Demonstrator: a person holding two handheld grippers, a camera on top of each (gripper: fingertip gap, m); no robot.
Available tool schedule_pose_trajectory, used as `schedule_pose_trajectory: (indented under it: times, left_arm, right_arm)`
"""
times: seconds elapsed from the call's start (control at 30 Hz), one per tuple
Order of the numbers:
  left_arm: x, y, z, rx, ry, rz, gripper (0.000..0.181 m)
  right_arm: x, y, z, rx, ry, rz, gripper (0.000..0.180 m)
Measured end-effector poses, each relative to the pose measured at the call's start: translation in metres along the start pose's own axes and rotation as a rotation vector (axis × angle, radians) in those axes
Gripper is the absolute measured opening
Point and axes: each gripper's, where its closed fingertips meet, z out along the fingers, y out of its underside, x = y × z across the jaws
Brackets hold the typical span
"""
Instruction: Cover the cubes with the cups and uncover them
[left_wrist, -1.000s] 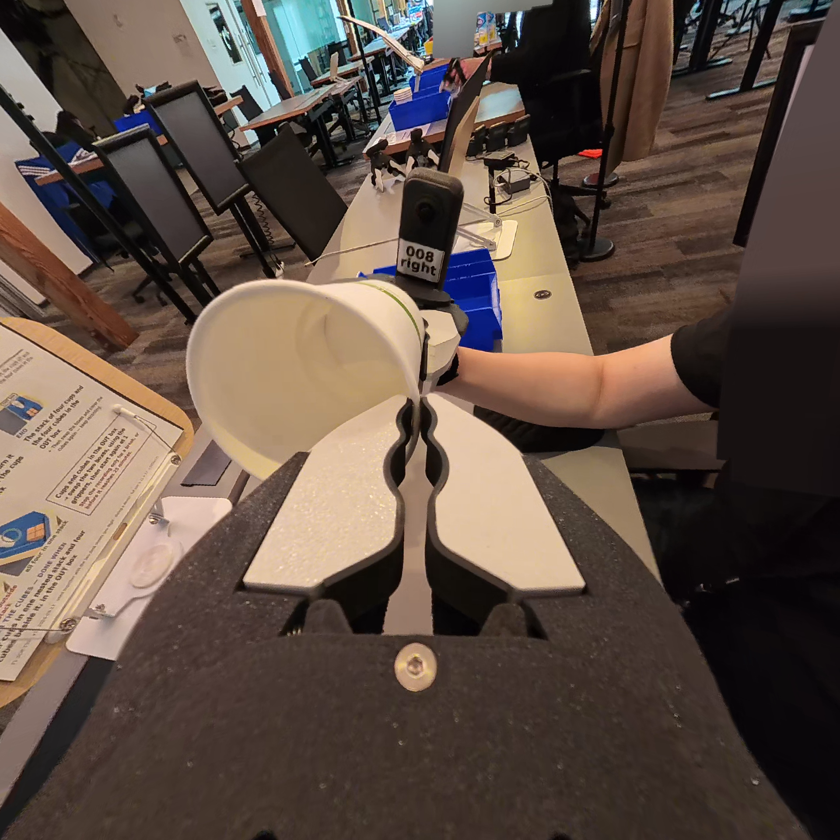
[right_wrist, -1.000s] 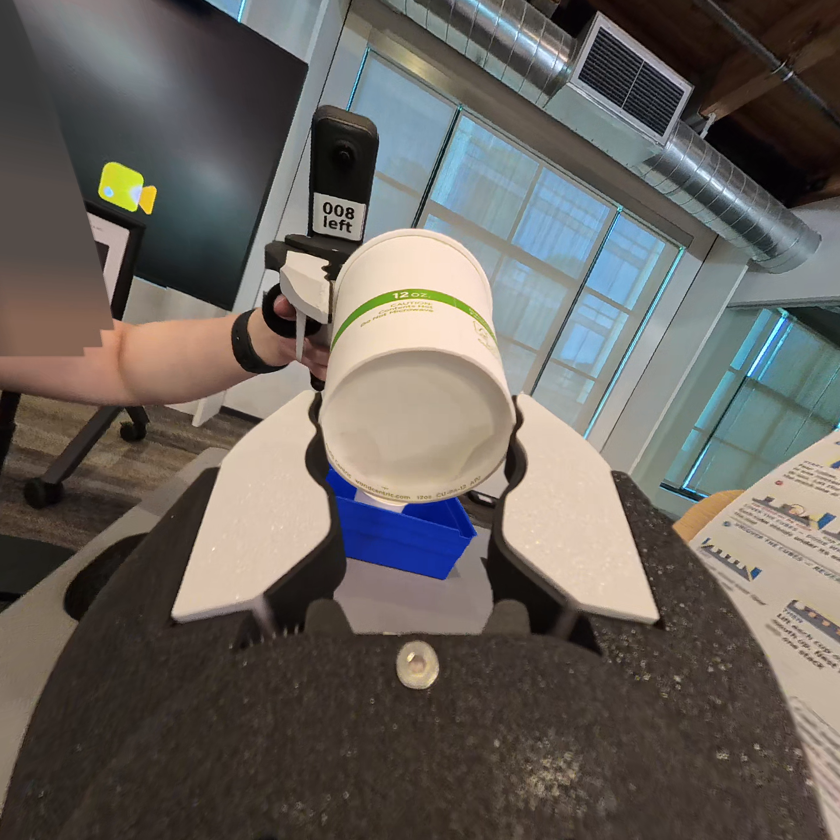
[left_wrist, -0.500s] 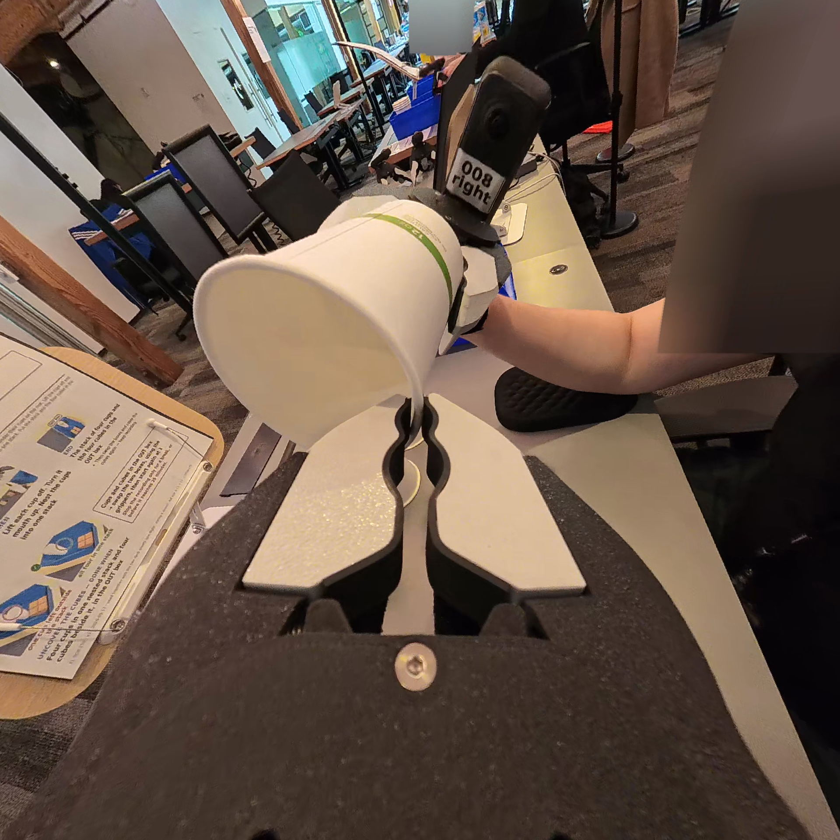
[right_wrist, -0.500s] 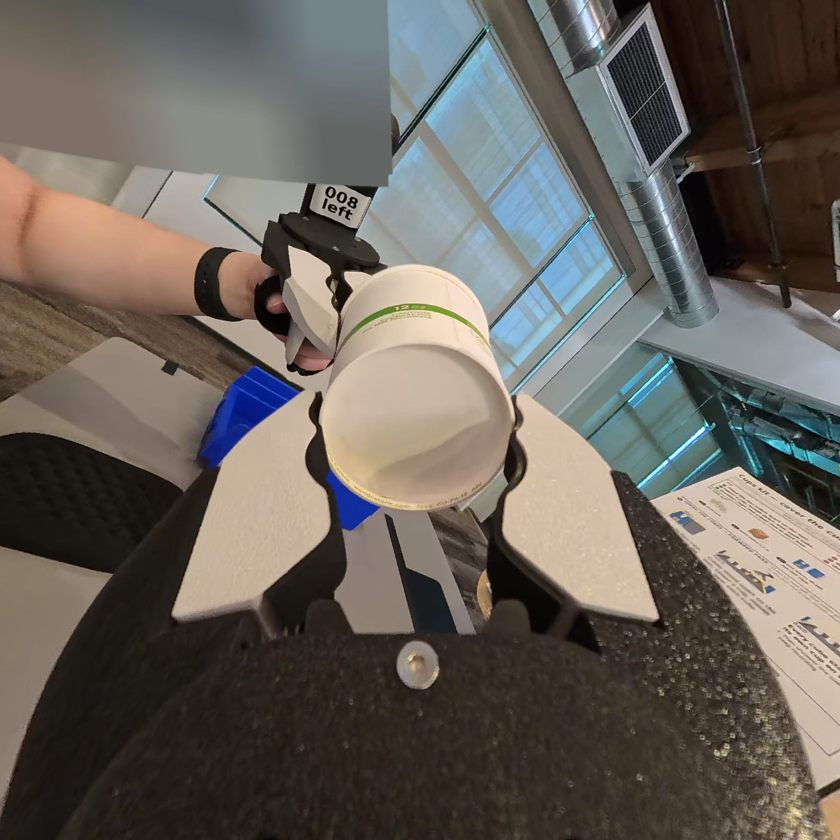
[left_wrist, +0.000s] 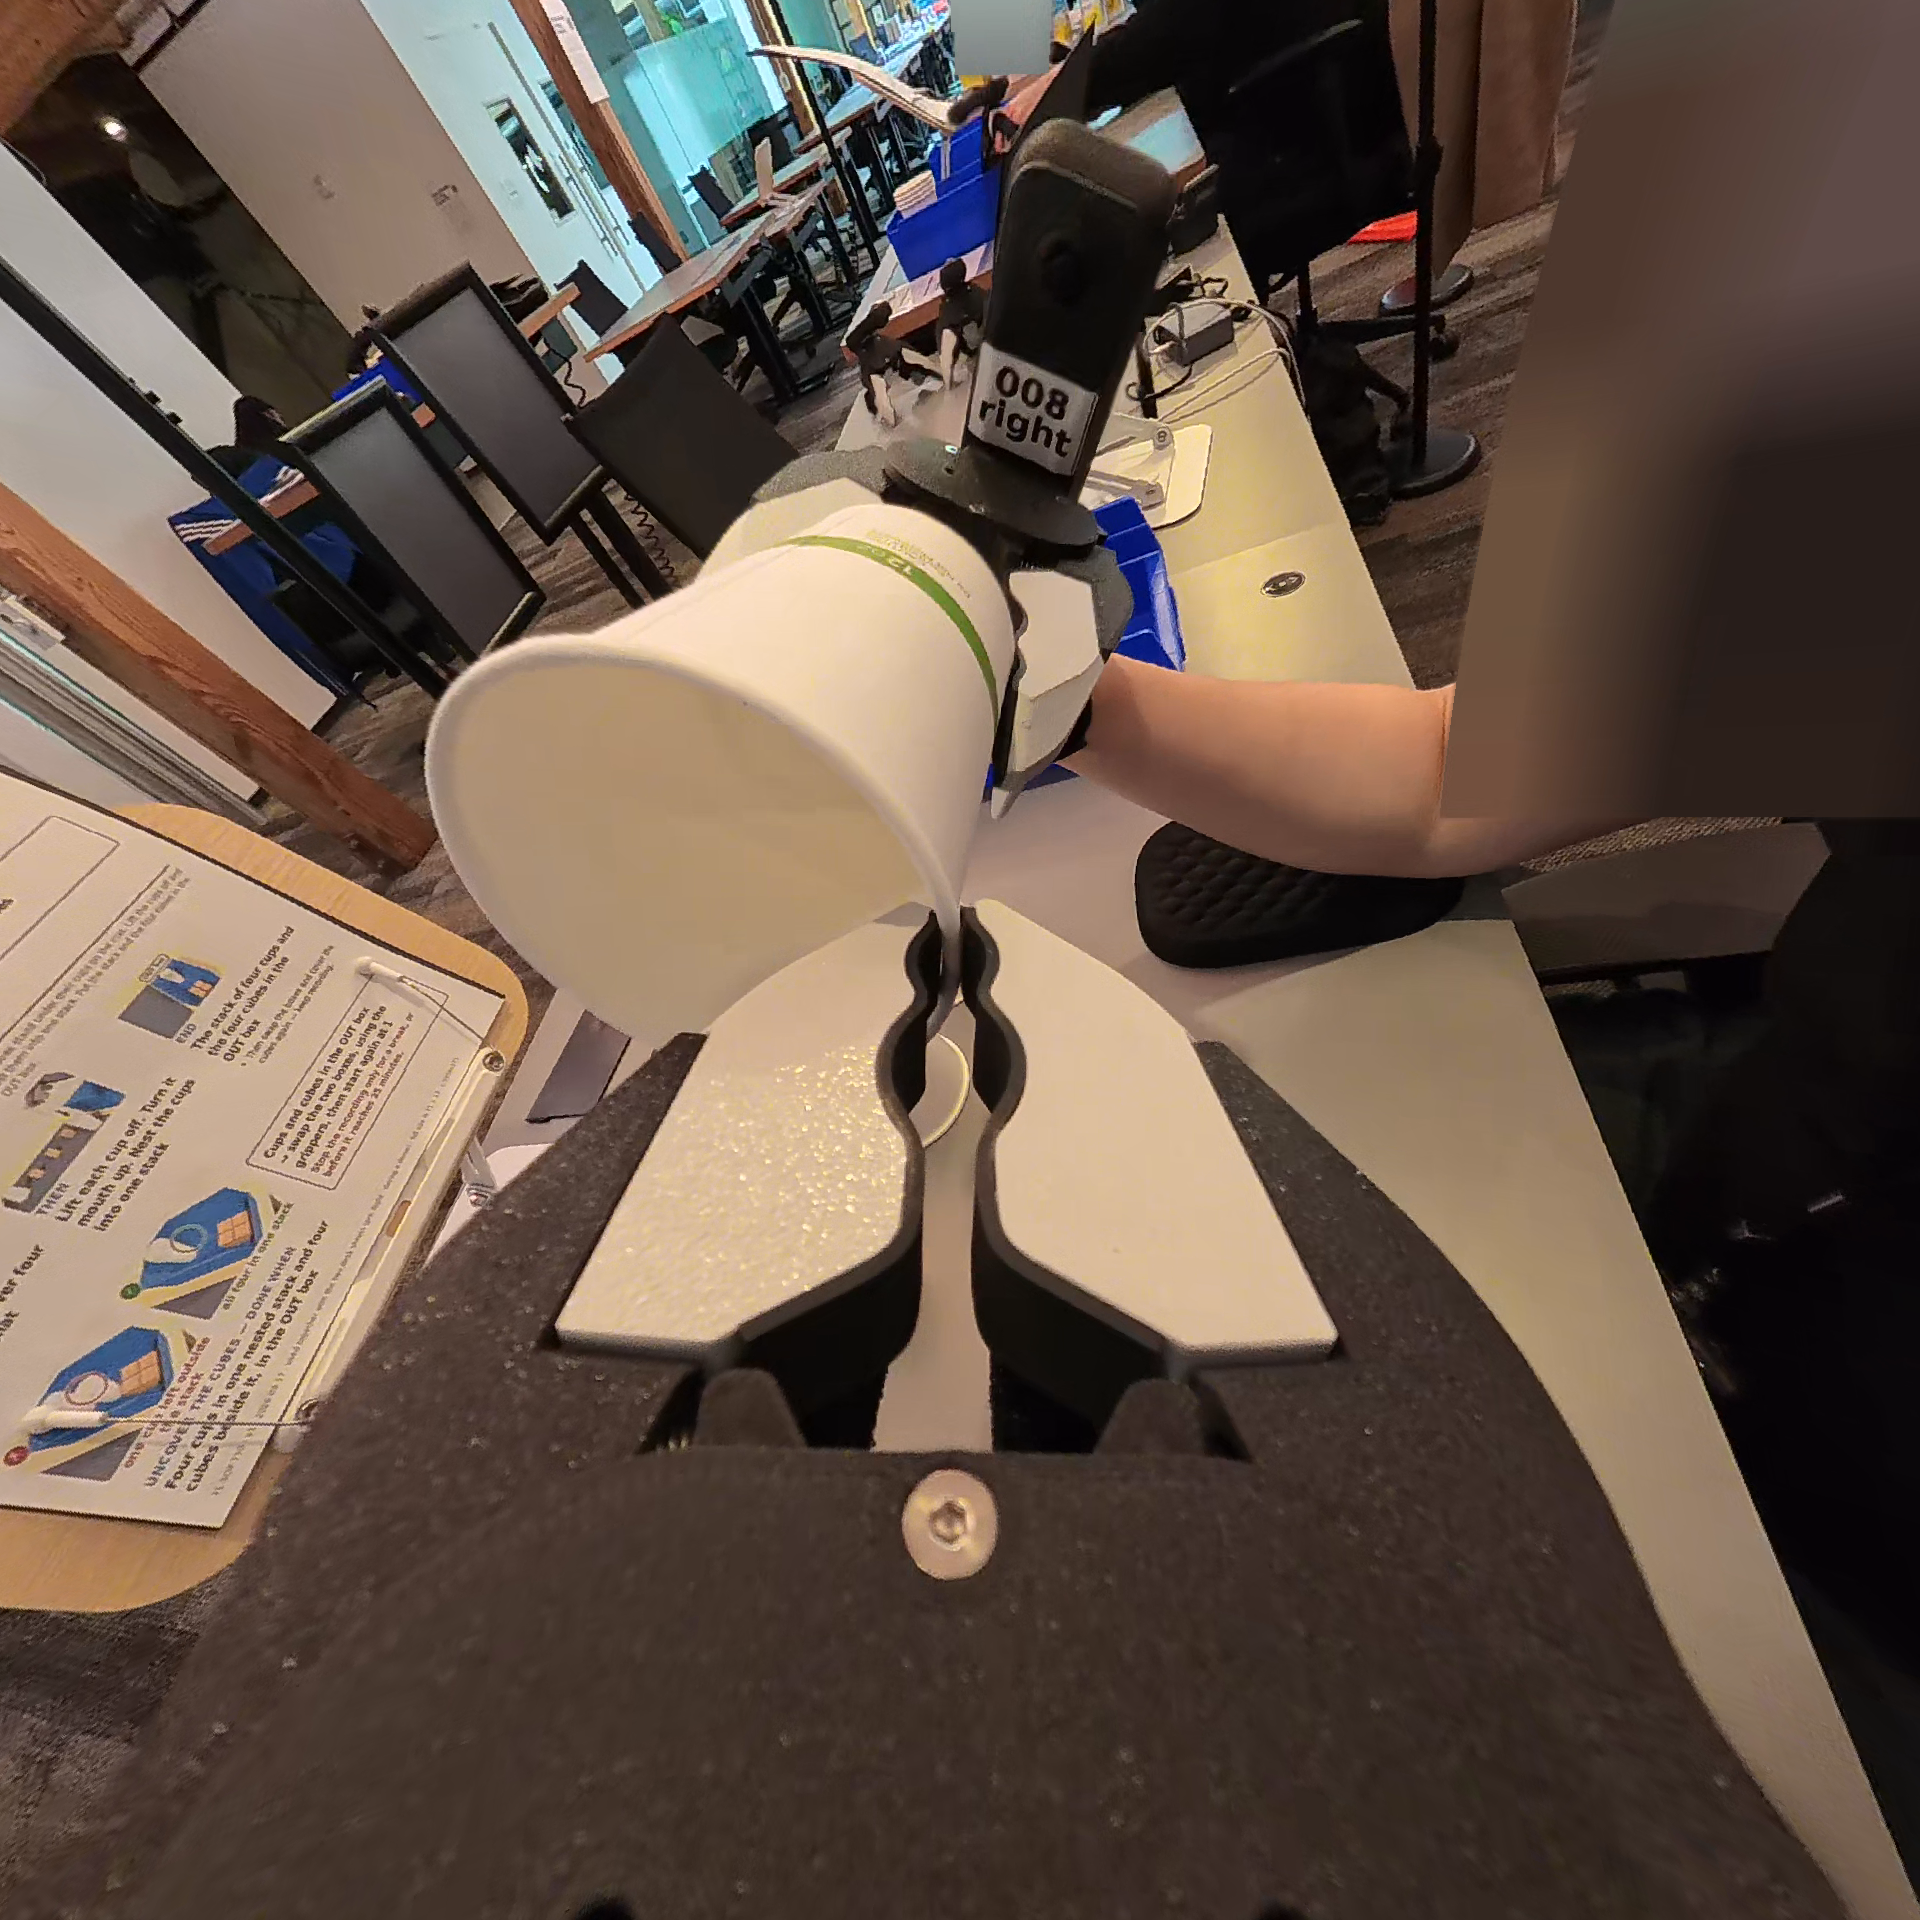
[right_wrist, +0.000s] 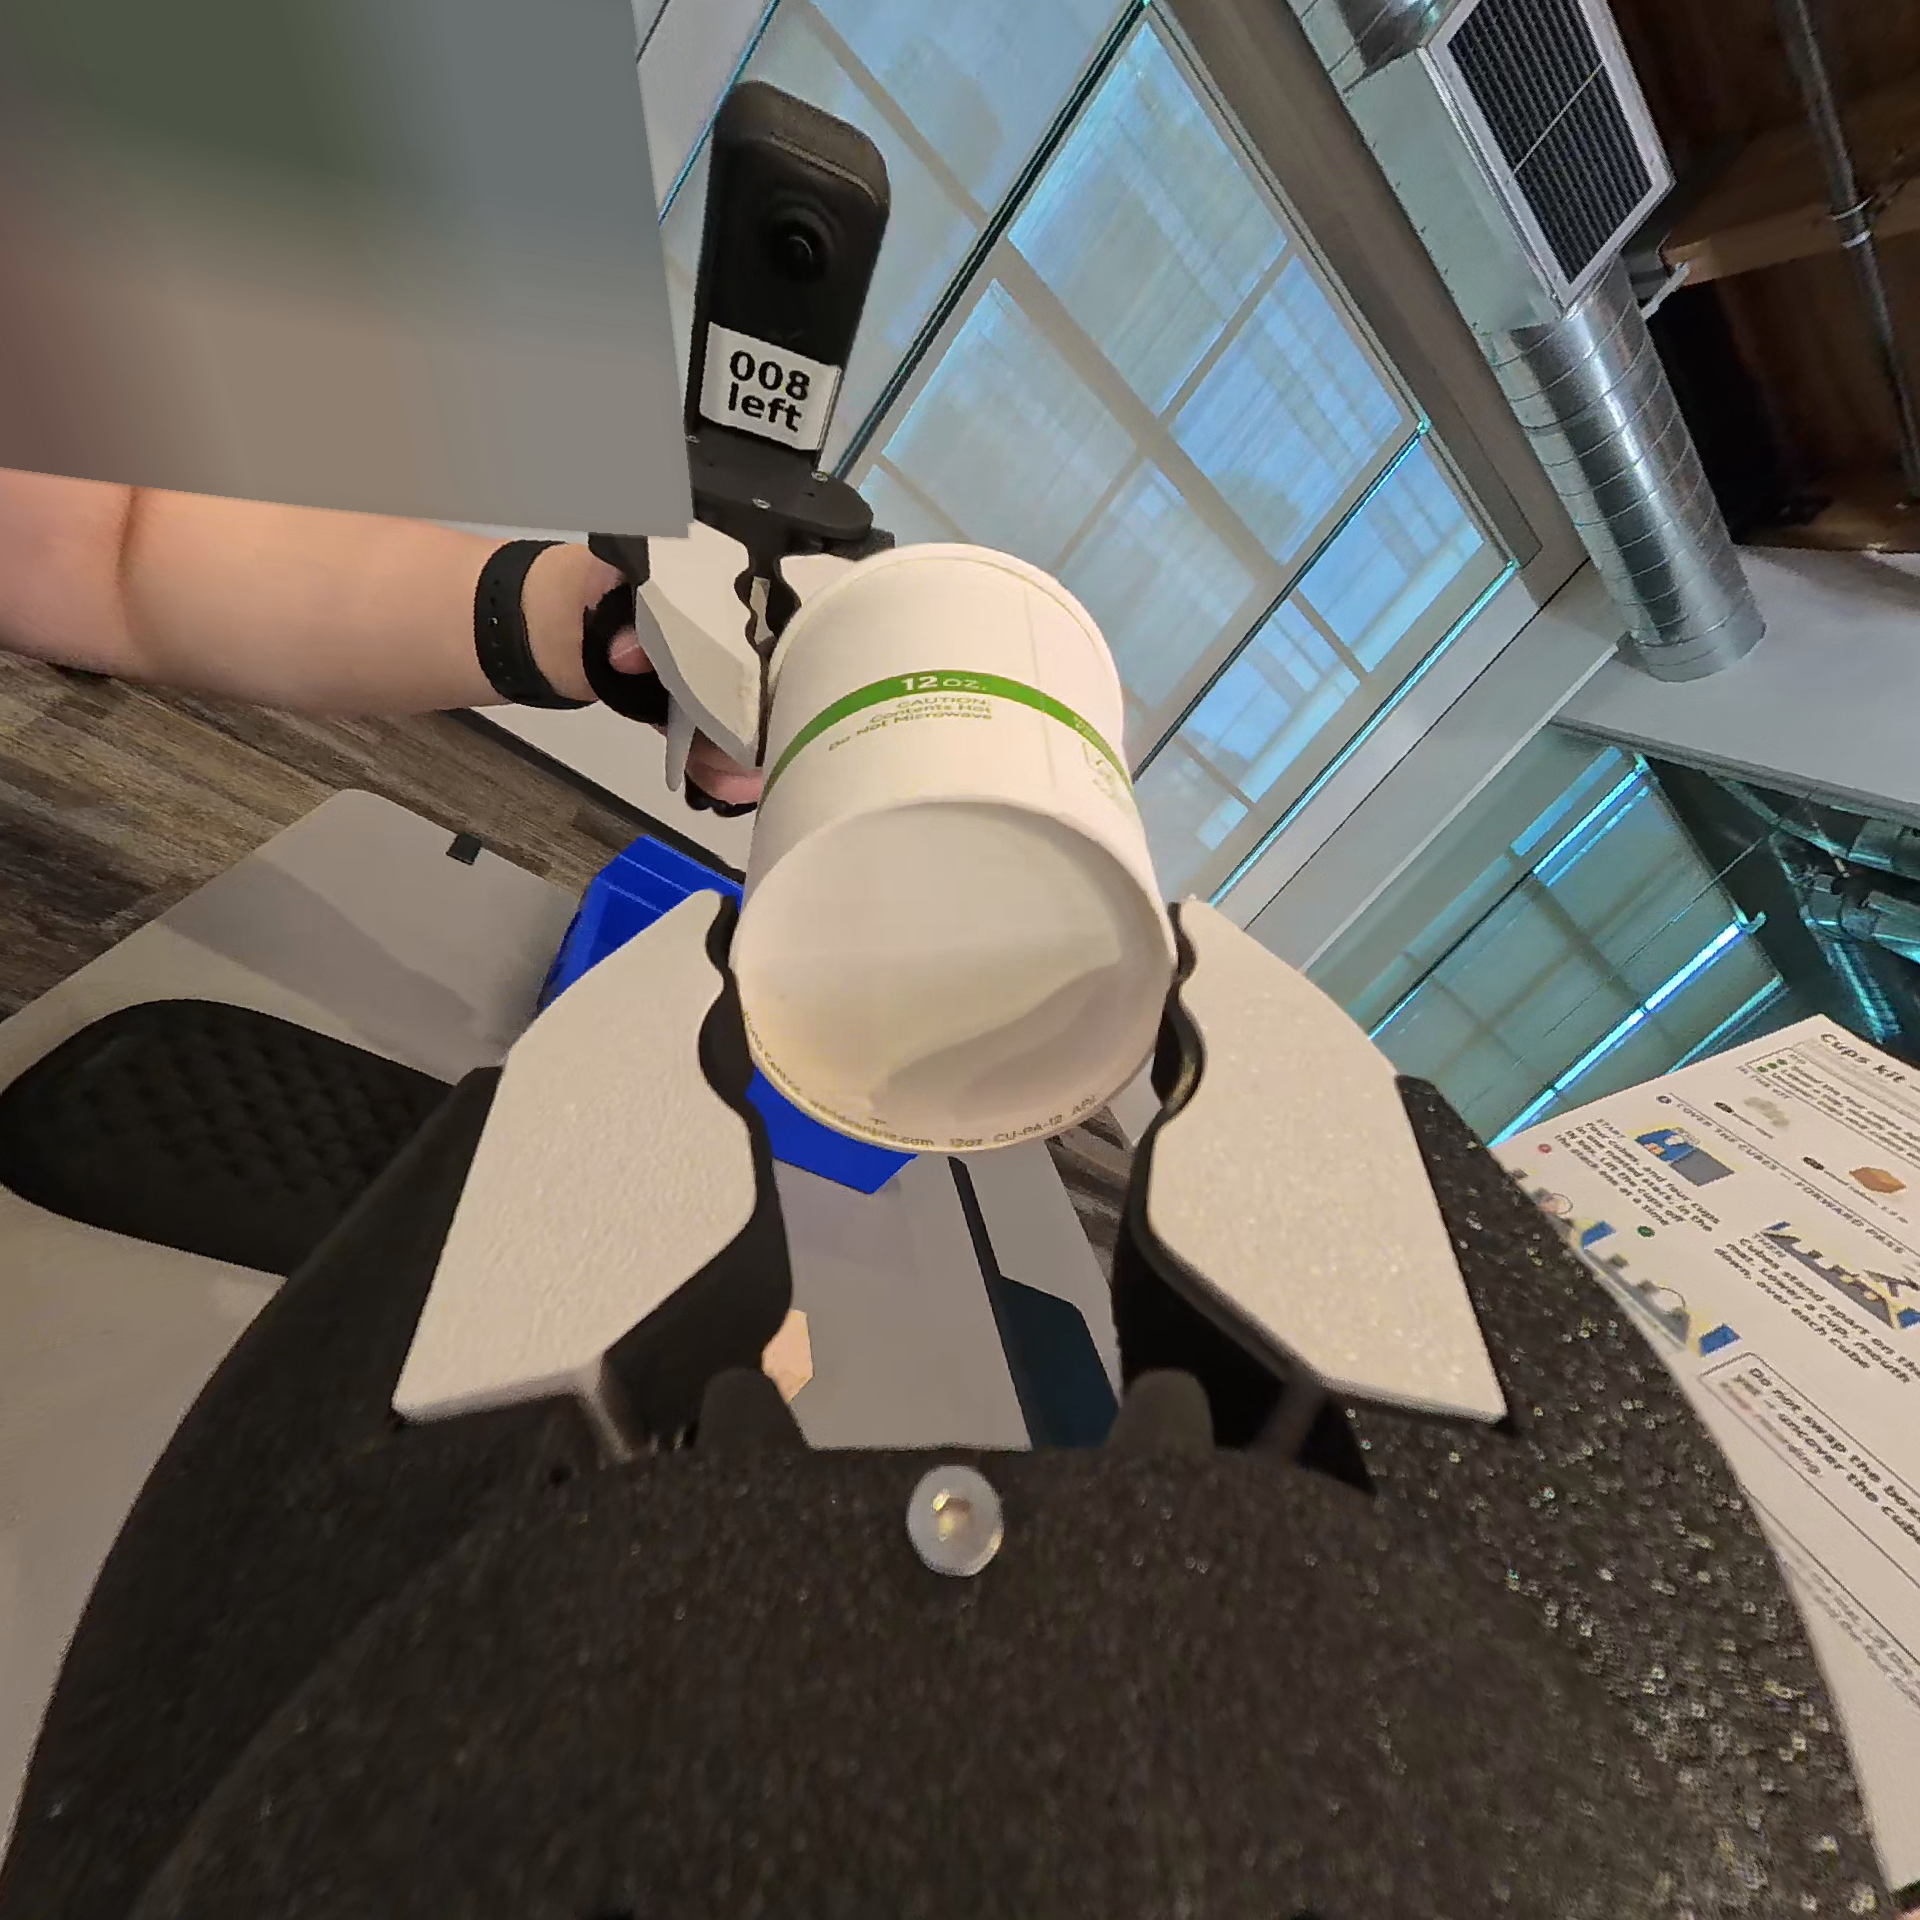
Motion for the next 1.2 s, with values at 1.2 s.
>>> schedule_pose_trajectory:
  times: [1.2]
  left_arm:
    - [0.07,0.19,-0.146,0.143,-0.627,-0.532,0.013]
  right_arm:
    - [-0.016,0.229,0.006,-1.469,-0.641,0.262,0.076]
